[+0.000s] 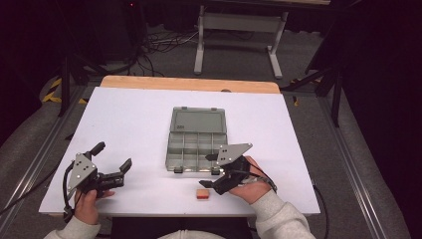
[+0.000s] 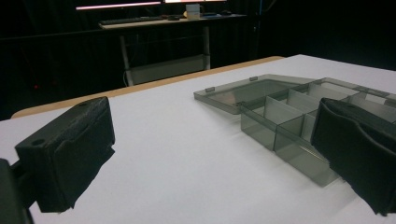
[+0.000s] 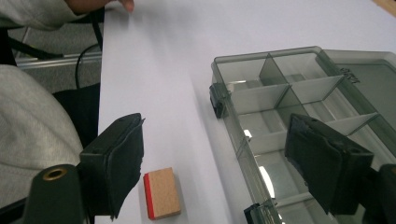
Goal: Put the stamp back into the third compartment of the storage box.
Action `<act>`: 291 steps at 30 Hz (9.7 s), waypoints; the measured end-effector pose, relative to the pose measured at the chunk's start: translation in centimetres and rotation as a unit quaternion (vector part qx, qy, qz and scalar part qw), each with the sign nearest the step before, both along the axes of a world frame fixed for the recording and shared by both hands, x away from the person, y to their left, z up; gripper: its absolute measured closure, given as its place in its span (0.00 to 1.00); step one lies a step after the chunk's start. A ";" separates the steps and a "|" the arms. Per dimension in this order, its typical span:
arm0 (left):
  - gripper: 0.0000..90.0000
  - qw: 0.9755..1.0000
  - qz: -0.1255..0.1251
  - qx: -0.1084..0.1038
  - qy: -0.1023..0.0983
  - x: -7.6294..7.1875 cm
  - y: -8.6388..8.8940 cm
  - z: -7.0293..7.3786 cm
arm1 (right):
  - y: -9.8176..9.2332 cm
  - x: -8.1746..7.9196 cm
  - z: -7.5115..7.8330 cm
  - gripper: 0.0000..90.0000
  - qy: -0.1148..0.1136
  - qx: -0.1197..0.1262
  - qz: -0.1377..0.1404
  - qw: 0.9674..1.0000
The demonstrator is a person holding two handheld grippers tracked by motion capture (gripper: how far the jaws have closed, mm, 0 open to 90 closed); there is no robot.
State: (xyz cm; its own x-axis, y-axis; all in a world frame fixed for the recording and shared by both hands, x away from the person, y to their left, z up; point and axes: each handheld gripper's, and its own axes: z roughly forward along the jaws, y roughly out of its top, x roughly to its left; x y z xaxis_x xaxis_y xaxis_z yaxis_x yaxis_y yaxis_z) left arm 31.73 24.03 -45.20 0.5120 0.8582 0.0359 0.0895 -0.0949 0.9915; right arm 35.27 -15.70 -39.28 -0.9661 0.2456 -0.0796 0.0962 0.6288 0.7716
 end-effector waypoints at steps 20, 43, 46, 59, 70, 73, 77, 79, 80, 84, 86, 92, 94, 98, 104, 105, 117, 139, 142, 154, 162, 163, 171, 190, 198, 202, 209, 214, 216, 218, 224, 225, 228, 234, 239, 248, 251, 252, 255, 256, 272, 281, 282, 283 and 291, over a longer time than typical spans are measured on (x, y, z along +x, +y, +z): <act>0.01 1.000 0.000 0.000 0.001 0.0 0.0 0.0 | 1.5 0.1 0.2 0.27 0.021 -0.079 0.028 0.996; 0.01 1.000 -0.002 0.002 0.000 0.0 -0.1 0.0 | 2.8 0.1 -0.1 0.32 0.047 -0.139 0.045 0.988; 0.01 1.000 -0.002 0.001 0.001 0.0 0.0 0.0 | 3.0 0.1 -0.2 0.32 0.055 -0.145 0.048 0.987; 0.01 1.000 -0.003 0.002 0.000 0.0 -0.1 0.0 | 3.8 0.1 -0.9 0.35 0.077 -0.181 0.056 0.979; 0.01 1.000 -0.003 0.002 0.000 0.0 -0.1 0.0 | 4.2 0.0 -1.6 0.36 0.097 -0.208 0.051 0.972; 0.01 1.000 -0.003 0.002 0.000 0.0 0.0 0.0 | 4.3 -0.1 -1.7 0.37 0.102 -0.213 0.048 0.971; 0.01 1.000 -0.002 0.002 -0.001 0.0 0.0 0.0 | 4.4 -0.1 -2.0 0.37 0.101 -0.218 0.050 0.969; 0.01 1.000 -0.002 0.002 0.000 0.0 0.0 0.0 | 4.4 -0.2 -2.1 0.38 0.104 -0.219 0.051 0.969; 0.01 1.000 -0.002 0.002 0.000 0.0 0.0 0.0 | 4.5 -0.2 -2.2 0.38 0.107 -0.218 0.050 0.969; 0.01 1.000 -0.003 0.002 0.000 0.0 -0.1 0.0 | 4.5 -0.1 -2.6 0.39 0.099 -0.218 0.056 0.969; 0.01 1.000 -0.003 0.002 0.000 0.0 -0.1 0.0 | 4.6 -0.1 -2.8 0.40 0.100 -0.220 0.056 0.969; 0.01 1.000 -0.003 0.002 0.000 0.0 -0.1 0.0 | 4.6 -0.3 -3.1 0.45 0.096 -0.229 0.056 0.967; 0.01 1.000 -0.003 0.002 0.000 0.0 -0.1 0.0 | 4.7 -0.3 -3.3 0.49 0.093 -0.231 0.060 0.967; 0.01 1.000 -0.003 0.002 0.000 0.0 -0.1 0.0 | 4.7 -0.5 -3.5 0.56 0.091 -0.237 0.062 0.965; 0.01 1.000 -0.003 0.002 0.000 0.0 -0.1 0.0 | 4.8 -0.6 -3.7 0.65 0.091 -0.242 0.068 0.964; 0.01 1.000 -0.003 0.002 0.000 0.0 -0.1 0.0 | 4.8 -0.6 -3.8 0.66 0.086 -0.244 0.069 0.963; 0.01 1.000 -0.003 0.002 0.000 0.0 -0.1 0.0 | 4.9 -0.8 -3.8 0.73 0.069 -0.252 0.071 0.963; 0.01 1.000 -0.003 0.002 0.000 0.0 -0.1 0.0 | 4.0 -0.5 -1.8 0.73 0.040 -0.195 0.060 0.978; 0.01 1.000 -0.003 0.002 0.000 0.0 -0.1 0.0 | 3.8 -0.4 -1.4 0.73 0.034 -0.184 0.057 0.981; 0.01 1.000 -0.002 0.001 0.001 0.0 -0.1 0.0 | 2.8 -0.2 0.1 0.73 0.024 -0.126 0.035 0.991; 0.01 1.000 -0.002 0.002 0.001 0.0 -0.1 0.0 | 2.2 0.1 0.7 0.73 0.012 -0.096 0.022 0.995; 0.01 1.000 -0.002 0.002 0.000 0.0 -0.1 0.0 | 2.1 0.1 0.8 0.73 0.011 -0.092 0.020 0.996; 0.01 1.000 -0.002 0.002 0.001 0.0 -0.1 0.0 | 1.6 0.6 1.5 0.73 0.007 -0.070 0.005 0.998; 0.01 1.000 -0.002 0.001 0.001 0.0 -0.1 0.0 | 1.0 1.7 3.0 0.73 -0.009 -0.045 -0.024 0.999; 0.01 1.000 -0.001 0.001 0.001 0.0 -0.1 0.0 | 0.9 3.0 3.2 0.73 -0.011 -0.049 -0.047 0.998; 0.01 1.000 -0.002 0.001 0.001 0.0 -0.1 0.0 | 0.9 3.5 3.4 0.73 -0.012 -0.051 -0.055 0.997; 0.01 1.000 -0.001 0.001 0.001 0.0 0.0 0.0 | 1.3 4.8 3.5 0.73 -0.012 -0.054 -0.068 0.996; 0.01 1.000 -0.001 0.001 0.001 0.0 0.0 0.0 | 1.4 5.7 3.3 0.73 -0.010 -0.056 -0.078 0.995; 0.01 1.000 -0.001 0.001 0.001 0.0 0.0 0.0 | 1.4 6.0 3.3 0.73 -0.010 -0.060 -0.082 0.995; 0.01 1.000 -0.001 0.001 0.001 0.0 0.0 0.0 | 1.4 6.3 3.3 0.73 -0.009 -0.059 -0.086 0.995; 0.01 1.000 -0.001 0.001 0.001 0.0 0.0 0.0 | 1.3 6.9 3.2 0.73 -0.007 -0.059 -0.093 0.994; 0.01 1.000 -0.001 0.001 0.001 0.0 0.0 0.0 | 1.3 7.0 3.1 0.73 -0.007 -0.059 -0.095 0.994; 0.01 1.000 -0.002 0.001 0.001 0.0 -0.1 0.0 | 1.3 7.4 3.0 0.73 -0.003 -0.059 -0.098 0.993; 0.01 1.000 -0.002 0.001 0.001 0.1 -0.1 -0.1 | 1.5 8.1 2.7 0.73 0.001 -0.058 -0.106 0.993; 0.01 1.000 -0.003 0.001 0.001 0.1 -0.1 0.0 | 1.8 8.7 2.4 0.73 0.006 -0.065 -0.113 0.991; 0.01 1.000 -0.002 0.001 0.001 0.1 0.0 0.0 | 2.1 9.6 1.9 0.73 0.010 -0.072 -0.124 0.990; 0.01 1.000 -0.002 0.001 0.001 0.1 0.0 -0.1 | 2.1 9.9 1.8 0.73 0.012 -0.074 -0.127 0.989; 0.01 1.000 -0.002 0.001 0.001 0.1 -0.1 -0.1 | 2.2 10.1 1.7 0.73 0.013 -0.075 -0.130 0.989; 0.01 1.000 -0.002 0.001 0.000 0.1 -0.1 -0.1 | 2.2 10.3 1.5 0.73 0.018 -0.077 -0.135 0.988; 0.01 1.000 -0.002 0.001 0.000 0.1 -0.1 -0.1 | 2.2 10.4 1.4 0.73 0.019 -0.078 -0.135 0.988; 0.01 1.000 -0.002 0.001 0.000 0.1 0.0 -0.1 | 2.3 11.4 0.2 0.73 0.042 -0.105 -0.144 0.983; 0.01 1.000 -0.002 0.001 0.001 0.1 0.0 -0.1 | 2.4 11.9 -0.4 0.73 0.050 -0.116 -0.145 0.981; 0.01 1.000 -0.002 0.001 0.001 0.1 0.0 -0.1 | 2.4 11.9 -0.4 0.73 0.050 -0.116 -0.145 0.981; 0.01 1.000 -0.003 0.001 0.001 0.1 0.0 -0.1 | 2.4 12.0 -0.5 0.73 0.051 -0.118 -0.145 0.981; 0.01 1.000 -0.003 0.001 0.001 0.1 0.0 -0.1 | 2.5 12.2 -0.9 0.73 0.056 -0.128 -0.145 0.980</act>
State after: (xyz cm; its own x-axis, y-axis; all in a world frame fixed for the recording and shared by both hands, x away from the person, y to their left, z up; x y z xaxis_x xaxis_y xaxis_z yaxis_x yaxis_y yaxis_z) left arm 31.83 24.01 -45.29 0.5172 0.8551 0.0363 0.0917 -0.0976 0.9910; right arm 47.46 -13.21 -40.19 -0.8648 0.4971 -0.0709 0.3751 0.7334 0.5669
